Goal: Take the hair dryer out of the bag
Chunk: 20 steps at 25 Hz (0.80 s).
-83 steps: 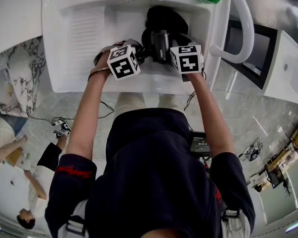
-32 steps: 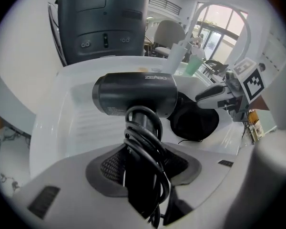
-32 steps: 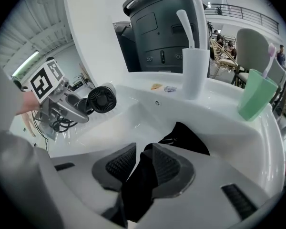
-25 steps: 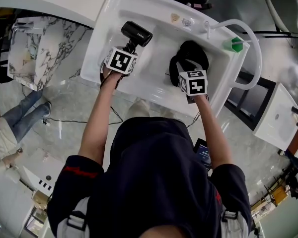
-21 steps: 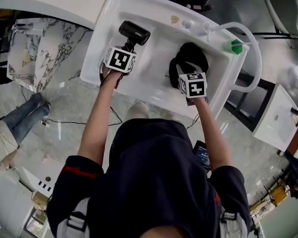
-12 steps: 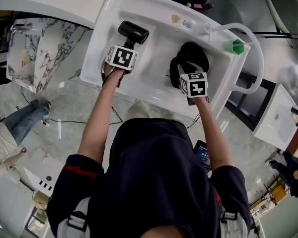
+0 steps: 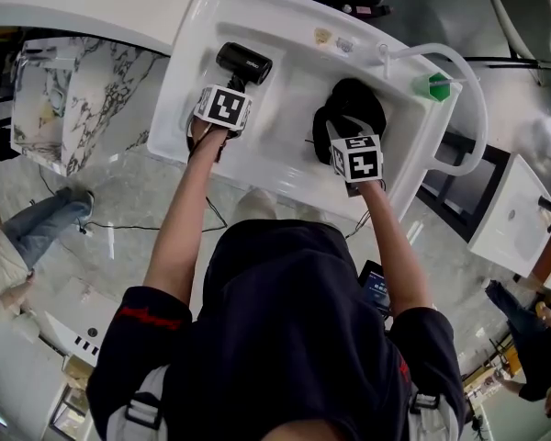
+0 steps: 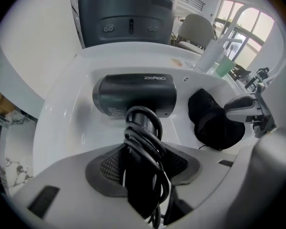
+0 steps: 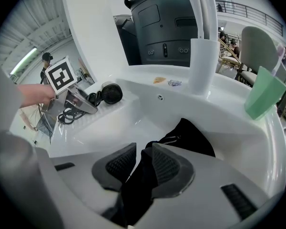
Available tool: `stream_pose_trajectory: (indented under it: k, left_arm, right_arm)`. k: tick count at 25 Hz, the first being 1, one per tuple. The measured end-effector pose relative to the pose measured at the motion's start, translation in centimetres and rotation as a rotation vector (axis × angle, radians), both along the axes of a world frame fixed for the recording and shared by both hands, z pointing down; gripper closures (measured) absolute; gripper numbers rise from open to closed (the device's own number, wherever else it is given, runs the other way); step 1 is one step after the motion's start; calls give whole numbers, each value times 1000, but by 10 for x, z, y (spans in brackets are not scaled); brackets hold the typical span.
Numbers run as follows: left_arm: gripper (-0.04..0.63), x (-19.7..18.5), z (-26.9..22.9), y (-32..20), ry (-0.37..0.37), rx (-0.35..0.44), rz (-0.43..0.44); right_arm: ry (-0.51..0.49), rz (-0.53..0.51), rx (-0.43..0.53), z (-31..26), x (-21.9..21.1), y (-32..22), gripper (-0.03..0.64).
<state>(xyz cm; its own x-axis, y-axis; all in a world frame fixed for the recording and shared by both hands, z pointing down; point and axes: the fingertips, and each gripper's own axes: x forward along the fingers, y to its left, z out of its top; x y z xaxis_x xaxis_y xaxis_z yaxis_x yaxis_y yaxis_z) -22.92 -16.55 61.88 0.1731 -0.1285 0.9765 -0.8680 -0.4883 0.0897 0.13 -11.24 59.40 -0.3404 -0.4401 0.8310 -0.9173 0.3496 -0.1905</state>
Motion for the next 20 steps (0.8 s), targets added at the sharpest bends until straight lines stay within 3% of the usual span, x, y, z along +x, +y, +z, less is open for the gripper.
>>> stream_pose_trajectory:
  k: [12,20]
  left_arm:
    - [377,1,2,-1,-58,4,33]
    - [330,-5,2,-3,-56,24,5]
  right_arm:
    - [-4,-7,-4,2,-4,-1,499]
    - [0,-3,-9,4,-2,0,499]
